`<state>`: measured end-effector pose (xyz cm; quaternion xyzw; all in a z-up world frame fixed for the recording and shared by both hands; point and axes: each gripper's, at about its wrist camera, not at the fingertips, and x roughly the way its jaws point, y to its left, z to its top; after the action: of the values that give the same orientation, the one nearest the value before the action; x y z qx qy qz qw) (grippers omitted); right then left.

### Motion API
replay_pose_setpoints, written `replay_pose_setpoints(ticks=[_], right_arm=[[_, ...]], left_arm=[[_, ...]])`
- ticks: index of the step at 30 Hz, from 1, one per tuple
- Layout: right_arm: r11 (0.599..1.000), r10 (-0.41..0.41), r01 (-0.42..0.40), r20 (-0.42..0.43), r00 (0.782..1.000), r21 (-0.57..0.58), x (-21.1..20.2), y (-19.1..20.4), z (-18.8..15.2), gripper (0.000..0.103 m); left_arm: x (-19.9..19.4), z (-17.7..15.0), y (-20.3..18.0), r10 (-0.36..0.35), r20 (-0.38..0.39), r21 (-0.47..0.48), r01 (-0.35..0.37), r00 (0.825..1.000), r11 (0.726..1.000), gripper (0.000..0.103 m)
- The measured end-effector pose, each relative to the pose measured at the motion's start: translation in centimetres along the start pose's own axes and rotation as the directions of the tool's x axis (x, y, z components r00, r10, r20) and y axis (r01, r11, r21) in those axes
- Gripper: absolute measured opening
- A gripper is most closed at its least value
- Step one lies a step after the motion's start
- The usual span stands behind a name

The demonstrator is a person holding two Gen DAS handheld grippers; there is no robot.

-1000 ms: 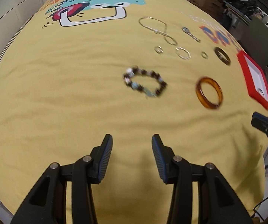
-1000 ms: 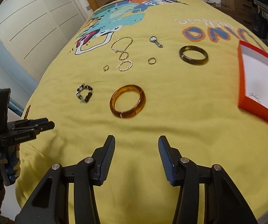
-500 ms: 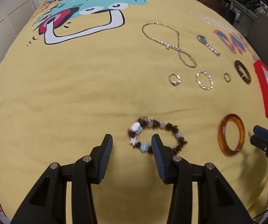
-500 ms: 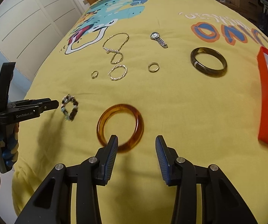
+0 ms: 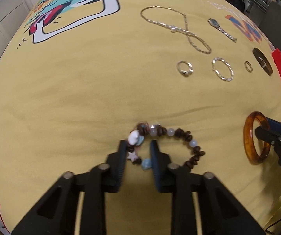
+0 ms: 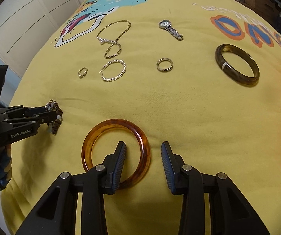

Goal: Organize jewelry
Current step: 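Grasp the beaded bracelet with left gripper while right grasps the amber bangle, then carry the bracelet and amber bangle into the red box and release both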

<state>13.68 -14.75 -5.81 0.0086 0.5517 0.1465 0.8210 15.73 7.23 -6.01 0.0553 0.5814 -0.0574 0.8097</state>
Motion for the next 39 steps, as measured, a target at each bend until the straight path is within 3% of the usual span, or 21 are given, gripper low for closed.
replay_pose_setpoints(ticks=[3, 6, 16, 24, 32, 39], right_arm=[[1.000, -0.025, 0.025, 0.003, 1.000, -0.018, 0.0, 0.4, -0.3, 0.017], [1.000, -0.014, 0.014, 0.017, 1.000, 0.005, -0.7, 0.1, -0.6, 0.011], [1.000, -0.005, 0.002, 0.123, 0.992, 0.022, -6.2, 0.1, -3.8, 0.011], [0.999, -0.002, -0.008, 0.193, 0.981, 0.050, -11.2, -0.5, -7.1, 0.011], [0.996, -0.043, 0.023, 0.236, 0.971, 0.086, -15.4, -4.9, -10.0, 0.011], [0.977, -0.161, 0.118, 0.254, 0.954, 0.178, -18.6, -14.2, -9.9, 0.011]], left_arm=[[-0.3, -0.5, -1.0, 0.017, 0.011, 0.021, -0.017, 1.000, 1.000, 0.010], [-1.2, -1.2, -1.5, 0.020, 0.030, 0.007, -0.020, 0.999, 1.000, 0.010], [-7.3, -4.6, -2.9, 0.036, 0.132, -0.031, -0.032, 0.991, 0.999, 0.009], [-12.1, -6.9, -5.5, 0.016, 0.190, 0.005, -0.018, 0.982, 1.000, 0.009], [-14.5, -6.2, -12.1, -0.037, 0.216, 0.102, 0.015, 0.976, 0.995, 0.009], [-14.6, -1.2, -22.1, -0.126, 0.210, 0.249, 0.072, 0.969, 0.966, 0.009]])
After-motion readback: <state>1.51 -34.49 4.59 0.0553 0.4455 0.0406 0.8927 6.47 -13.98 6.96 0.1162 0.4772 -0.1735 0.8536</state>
